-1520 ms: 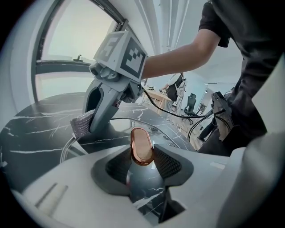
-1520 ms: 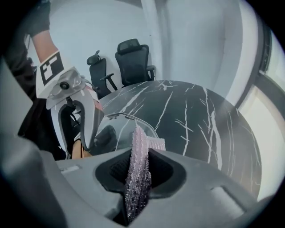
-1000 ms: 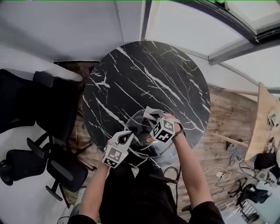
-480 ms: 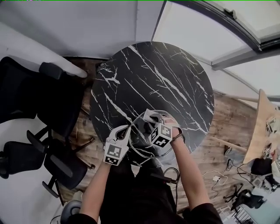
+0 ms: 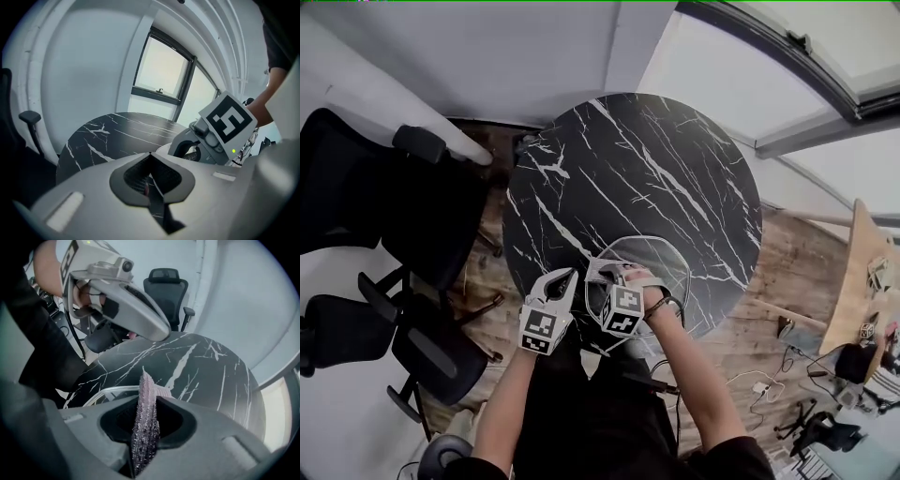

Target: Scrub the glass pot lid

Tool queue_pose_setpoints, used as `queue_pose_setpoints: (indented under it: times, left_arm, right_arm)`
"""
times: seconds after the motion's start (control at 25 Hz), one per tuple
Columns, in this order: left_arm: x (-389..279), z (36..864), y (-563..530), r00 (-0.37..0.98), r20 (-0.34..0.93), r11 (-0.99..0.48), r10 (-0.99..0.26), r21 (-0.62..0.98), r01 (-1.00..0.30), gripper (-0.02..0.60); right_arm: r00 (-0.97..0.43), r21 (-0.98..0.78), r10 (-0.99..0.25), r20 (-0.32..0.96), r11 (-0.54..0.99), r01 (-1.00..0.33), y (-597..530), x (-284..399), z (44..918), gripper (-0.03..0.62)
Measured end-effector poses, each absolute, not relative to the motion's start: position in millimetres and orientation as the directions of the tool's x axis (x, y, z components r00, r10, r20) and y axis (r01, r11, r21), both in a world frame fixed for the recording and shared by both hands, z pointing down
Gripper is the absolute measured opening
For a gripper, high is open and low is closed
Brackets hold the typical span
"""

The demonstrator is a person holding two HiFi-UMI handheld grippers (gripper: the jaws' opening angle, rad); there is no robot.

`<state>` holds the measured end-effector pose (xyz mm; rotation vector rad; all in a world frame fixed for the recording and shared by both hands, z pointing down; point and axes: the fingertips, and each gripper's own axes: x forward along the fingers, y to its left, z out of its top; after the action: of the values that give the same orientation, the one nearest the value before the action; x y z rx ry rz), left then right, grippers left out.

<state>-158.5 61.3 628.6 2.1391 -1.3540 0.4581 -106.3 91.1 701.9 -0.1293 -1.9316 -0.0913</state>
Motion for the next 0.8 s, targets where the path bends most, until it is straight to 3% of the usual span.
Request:
queue_pose_setpoints:
  times: [0.6,0.8]
  left_arm:
    - [-162,623,93,0.513,0.531,-0.412,-0.674,0.306,-0.858,0.002]
    - [-155,622,101,0.517,0.526,-0.438,-0.676,0.277,-0.855,0.002]
  right_arm:
    - [-0.321,0.129,-0.027,0.947,0.946,0.298,195,-103,709,0.08]
    - [-0.35,0.138,0.009,0.937,0.909,0.393,235,-77,712,0.08]
